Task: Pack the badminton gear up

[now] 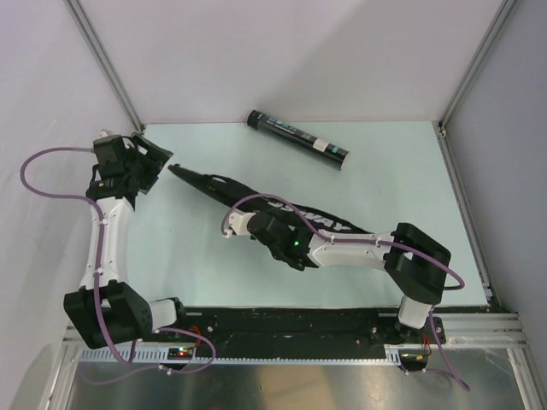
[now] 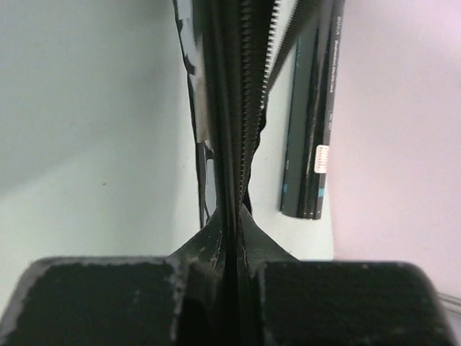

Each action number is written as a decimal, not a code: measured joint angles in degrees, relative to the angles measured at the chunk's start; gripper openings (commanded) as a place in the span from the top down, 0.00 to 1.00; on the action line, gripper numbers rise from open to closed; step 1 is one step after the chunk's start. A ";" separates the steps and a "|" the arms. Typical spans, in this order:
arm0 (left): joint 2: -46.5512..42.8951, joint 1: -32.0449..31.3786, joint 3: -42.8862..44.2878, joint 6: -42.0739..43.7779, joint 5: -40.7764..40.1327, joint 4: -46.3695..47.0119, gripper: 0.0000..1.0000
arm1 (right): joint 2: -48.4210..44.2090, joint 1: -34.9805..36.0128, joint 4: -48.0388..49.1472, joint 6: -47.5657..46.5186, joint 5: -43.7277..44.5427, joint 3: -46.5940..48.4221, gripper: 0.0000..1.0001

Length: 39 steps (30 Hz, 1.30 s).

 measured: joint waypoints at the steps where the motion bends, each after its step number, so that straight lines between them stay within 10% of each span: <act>1: 0.22 0.24 -0.17 -0.11 0.35 0.11 0.16 | 0.02 0.00 0.79 -0.68 0.11 -0.13 1.00; 39: -2.25 1.46 -19.06 -2.10 6.60 -0.37 0.18 | -0.44 -1.42 8.74 9.31 -10.10 -13.75 1.00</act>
